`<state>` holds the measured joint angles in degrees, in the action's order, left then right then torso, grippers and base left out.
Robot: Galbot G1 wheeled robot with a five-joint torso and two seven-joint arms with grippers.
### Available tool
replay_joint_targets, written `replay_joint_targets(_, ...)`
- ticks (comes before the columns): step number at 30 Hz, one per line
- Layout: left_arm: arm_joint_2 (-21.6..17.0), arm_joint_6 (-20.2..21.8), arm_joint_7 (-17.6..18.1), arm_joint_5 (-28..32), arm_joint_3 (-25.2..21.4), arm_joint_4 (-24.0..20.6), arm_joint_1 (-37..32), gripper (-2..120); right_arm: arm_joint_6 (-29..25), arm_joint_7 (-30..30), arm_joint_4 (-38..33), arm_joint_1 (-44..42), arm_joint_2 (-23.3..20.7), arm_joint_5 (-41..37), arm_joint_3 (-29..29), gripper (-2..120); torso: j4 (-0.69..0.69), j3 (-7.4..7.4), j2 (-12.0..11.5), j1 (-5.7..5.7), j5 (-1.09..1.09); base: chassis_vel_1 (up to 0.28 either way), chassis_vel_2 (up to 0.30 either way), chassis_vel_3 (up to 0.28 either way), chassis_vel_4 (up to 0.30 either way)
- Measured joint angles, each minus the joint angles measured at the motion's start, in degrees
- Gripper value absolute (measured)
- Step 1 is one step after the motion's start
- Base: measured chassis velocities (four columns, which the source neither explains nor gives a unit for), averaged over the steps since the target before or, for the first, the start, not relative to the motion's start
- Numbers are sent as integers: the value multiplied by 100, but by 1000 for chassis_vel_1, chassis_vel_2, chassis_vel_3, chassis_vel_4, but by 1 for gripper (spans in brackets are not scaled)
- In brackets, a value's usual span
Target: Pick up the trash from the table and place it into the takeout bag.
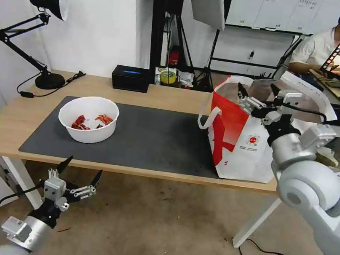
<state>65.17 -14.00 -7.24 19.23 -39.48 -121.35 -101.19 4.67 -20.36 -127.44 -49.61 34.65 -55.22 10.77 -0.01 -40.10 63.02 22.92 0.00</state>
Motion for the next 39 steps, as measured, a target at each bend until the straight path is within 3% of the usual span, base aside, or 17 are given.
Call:
replay_joint_targets(6,89,-31,-5,3,-55,-39,-52,100,-128,587,-410,-938,-117,46,332,100,1,0,0,0,-1,0,0,0,0)
replay_joint_targets(10,109,-41,-8,2,-85,-64,-69,100,-135,661,-500,-1417,-17,198,500,100,1,0,0,0,-1,0,0,0,0)
replay_joint_targets(15,134,-87,-14,4,-152,-41,-101,100,-438,775,-541,-2851,446,1064,1047,100,1,0,0,-1,0,0,0,0,0)
replay_joint_targets(22,151,-105,-28,5,-103,10,-65,100,-888,808,-379,-4095,1037,1933,1310,100,0,0,0,-1,-1,0,0,0,0)
replay_joint_targets(28,106,-108,-30,37,-114,15,-55,100,-1191,787,-148,-4592,1455,2398,1281,100,0,0,0,-1,-1,0,0,0,0)
replay_joint_targets(39,90,-150,-35,54,-123,83,-60,100,-1478,680,280,-4754,1793,2922,1227,100,1,0,0,-1,0,0,0,0,0)
